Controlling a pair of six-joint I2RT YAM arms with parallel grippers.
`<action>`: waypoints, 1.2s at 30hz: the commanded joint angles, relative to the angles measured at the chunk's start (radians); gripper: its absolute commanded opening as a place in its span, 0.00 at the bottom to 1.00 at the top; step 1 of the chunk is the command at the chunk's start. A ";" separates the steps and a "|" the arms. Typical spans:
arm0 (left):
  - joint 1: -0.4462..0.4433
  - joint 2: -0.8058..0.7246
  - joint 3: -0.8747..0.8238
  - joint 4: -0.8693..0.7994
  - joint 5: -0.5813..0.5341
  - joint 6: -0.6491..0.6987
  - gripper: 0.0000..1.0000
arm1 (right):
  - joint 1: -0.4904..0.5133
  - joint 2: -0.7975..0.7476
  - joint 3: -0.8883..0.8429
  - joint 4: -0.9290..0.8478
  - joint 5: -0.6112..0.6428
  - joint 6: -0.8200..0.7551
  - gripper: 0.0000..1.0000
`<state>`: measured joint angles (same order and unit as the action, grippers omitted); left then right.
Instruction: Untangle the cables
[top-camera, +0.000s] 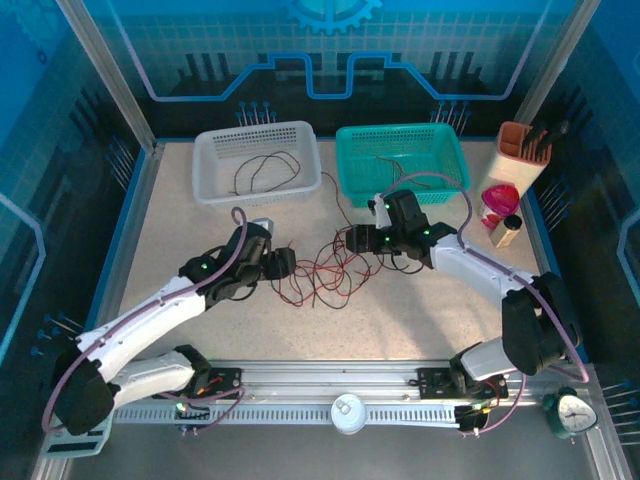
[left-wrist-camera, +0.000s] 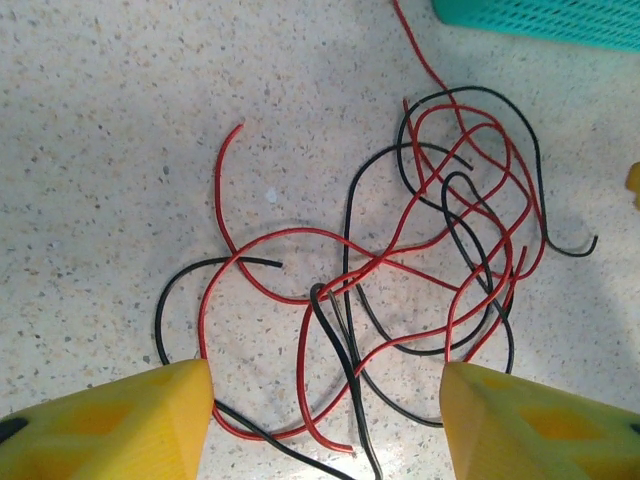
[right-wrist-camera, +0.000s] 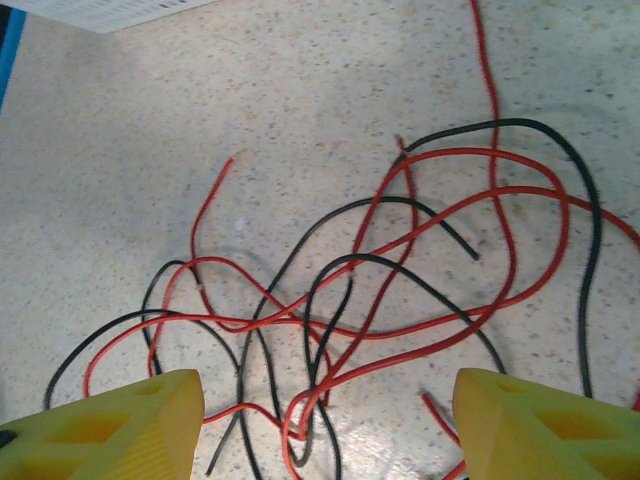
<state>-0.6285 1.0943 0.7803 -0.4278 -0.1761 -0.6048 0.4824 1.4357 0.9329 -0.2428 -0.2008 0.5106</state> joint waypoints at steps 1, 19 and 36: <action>-0.019 0.057 0.003 0.024 -0.029 -0.017 0.60 | 0.020 -0.027 0.021 0.010 -0.017 0.016 0.68; -0.055 0.249 0.083 0.078 -0.027 0.015 0.47 | 0.027 -0.061 -0.048 0.022 0.010 0.013 0.68; -0.056 0.321 0.086 0.091 -0.026 0.023 0.36 | -0.044 -0.073 -0.076 0.017 -0.009 0.010 0.68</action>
<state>-0.6773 1.3983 0.8413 -0.3527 -0.1909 -0.5964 0.4488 1.3834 0.8639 -0.2245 -0.1947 0.5171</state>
